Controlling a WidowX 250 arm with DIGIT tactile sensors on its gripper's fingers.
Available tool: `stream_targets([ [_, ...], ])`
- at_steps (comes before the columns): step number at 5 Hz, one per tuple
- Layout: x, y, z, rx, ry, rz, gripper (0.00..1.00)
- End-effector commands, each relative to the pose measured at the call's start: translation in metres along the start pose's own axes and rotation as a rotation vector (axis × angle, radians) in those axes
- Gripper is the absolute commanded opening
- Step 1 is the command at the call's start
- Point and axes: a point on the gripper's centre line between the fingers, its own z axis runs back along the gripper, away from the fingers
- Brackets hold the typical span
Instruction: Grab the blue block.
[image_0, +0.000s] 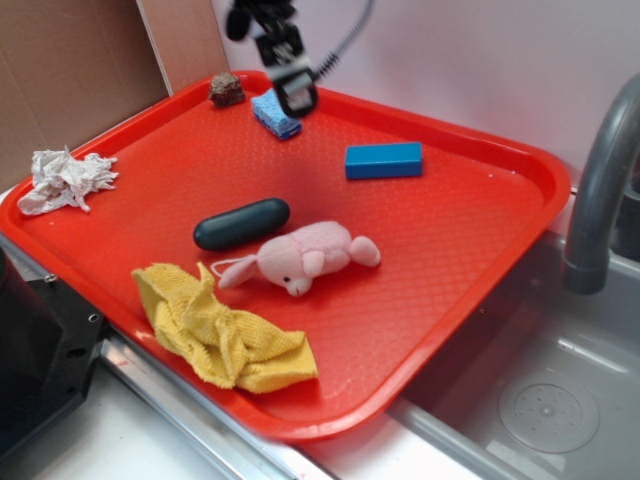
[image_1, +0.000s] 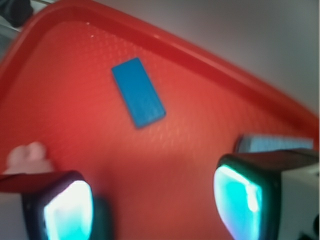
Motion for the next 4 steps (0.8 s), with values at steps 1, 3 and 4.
stream_targets([
  [1, 0.032, -0.008, -0.038, 0.099, -0.004, -0.083, 1.00],
  [3, 0.044, -0.021, -0.070, -0.024, 0.079, -0.160, 1.00],
  [4, 0.041, -0.023, -0.073, -0.001, 0.104, -0.158, 0.00],
])
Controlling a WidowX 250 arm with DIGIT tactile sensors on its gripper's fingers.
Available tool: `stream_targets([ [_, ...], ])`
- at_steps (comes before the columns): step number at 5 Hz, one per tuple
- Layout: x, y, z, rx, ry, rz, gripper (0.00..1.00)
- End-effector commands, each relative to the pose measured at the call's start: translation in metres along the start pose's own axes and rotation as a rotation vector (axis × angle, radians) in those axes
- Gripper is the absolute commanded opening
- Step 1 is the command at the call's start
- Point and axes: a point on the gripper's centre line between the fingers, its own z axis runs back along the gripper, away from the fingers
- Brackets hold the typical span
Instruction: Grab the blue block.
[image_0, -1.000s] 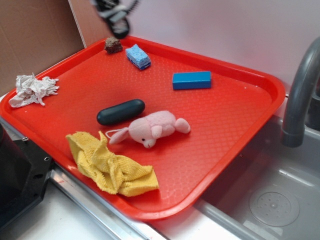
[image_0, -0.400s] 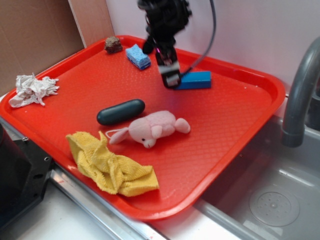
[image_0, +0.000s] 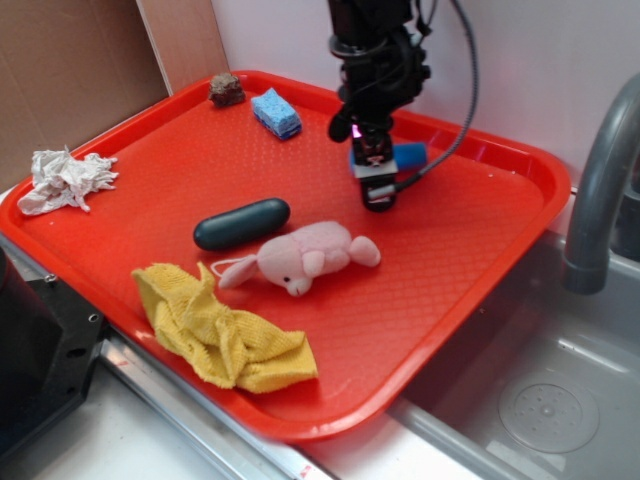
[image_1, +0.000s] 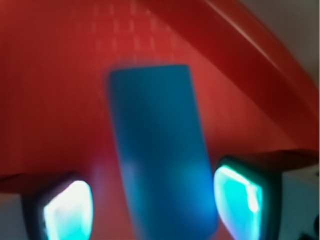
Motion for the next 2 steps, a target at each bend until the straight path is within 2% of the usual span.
stream_targets([
  [1, 0.002, -0.006, 0.014, 0.066, 0.017, 0.058, 0.00],
  [2, -0.020, 0.000, 0.040, 0.105, 0.006, 0.231, 0.00],
])
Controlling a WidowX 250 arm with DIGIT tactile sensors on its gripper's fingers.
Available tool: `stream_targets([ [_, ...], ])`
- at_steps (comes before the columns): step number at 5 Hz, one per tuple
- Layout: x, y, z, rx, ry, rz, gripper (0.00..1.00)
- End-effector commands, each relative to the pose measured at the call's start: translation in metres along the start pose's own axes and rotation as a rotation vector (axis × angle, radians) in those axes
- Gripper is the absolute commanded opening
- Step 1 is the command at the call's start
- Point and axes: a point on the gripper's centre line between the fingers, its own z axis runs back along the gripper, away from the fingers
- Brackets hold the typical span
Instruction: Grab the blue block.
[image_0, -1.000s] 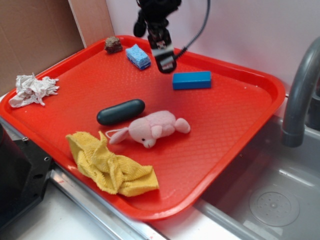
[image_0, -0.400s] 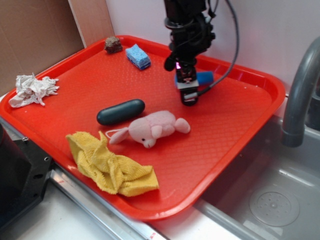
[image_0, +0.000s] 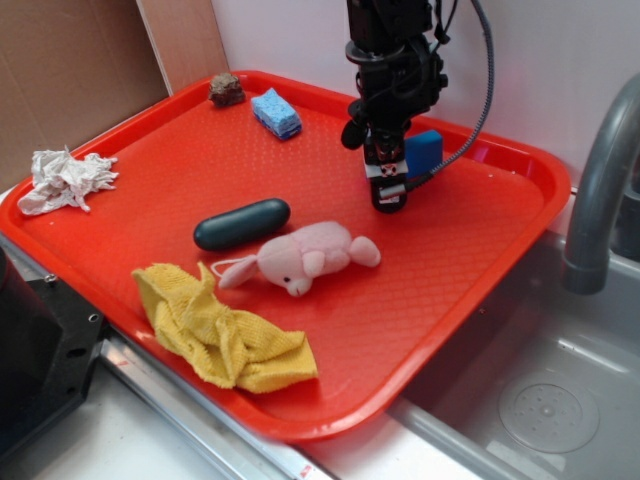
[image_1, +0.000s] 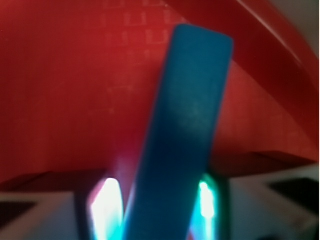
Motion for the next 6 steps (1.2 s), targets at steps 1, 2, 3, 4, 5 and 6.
stream_targets([
  [1, -0.043, 0.039, 0.079, 0.038, -0.106, 0.326, 0.00],
  [2, -0.085, 0.051, 0.114, 0.018, -0.058, 0.575, 0.00],
  [3, -0.128, 0.061, 0.149, -0.023, -0.064, 0.828, 0.00],
  [4, -0.150, 0.059, 0.178, -0.005, -0.099, 0.986, 0.00],
  [5, -0.164, 0.046, 0.200, -0.035, -0.120, 1.029, 0.00],
  [6, -0.150, 0.028, 0.199, -0.002, -0.136, 0.961, 0.00],
])
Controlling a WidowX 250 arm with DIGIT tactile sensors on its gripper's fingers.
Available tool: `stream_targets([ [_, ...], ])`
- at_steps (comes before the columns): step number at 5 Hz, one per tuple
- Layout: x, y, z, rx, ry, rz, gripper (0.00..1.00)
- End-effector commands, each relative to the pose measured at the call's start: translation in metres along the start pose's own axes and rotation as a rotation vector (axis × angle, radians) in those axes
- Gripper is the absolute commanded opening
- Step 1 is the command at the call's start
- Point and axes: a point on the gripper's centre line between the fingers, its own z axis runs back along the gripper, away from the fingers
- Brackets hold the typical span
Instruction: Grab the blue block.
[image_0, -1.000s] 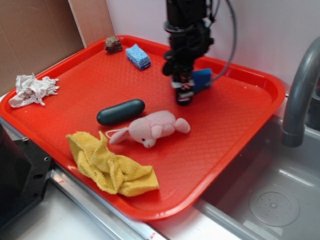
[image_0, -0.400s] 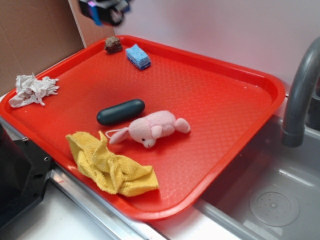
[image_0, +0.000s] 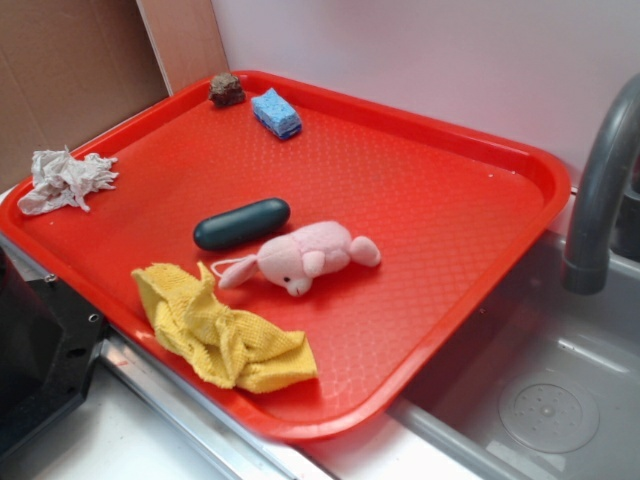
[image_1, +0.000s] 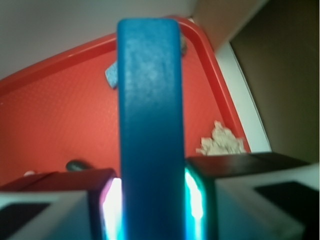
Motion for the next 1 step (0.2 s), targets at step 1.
stream_targets([
  [1, -0.0167, -0.0536, 0.0012, 0.044, -0.110, -0.144, 0.00],
])
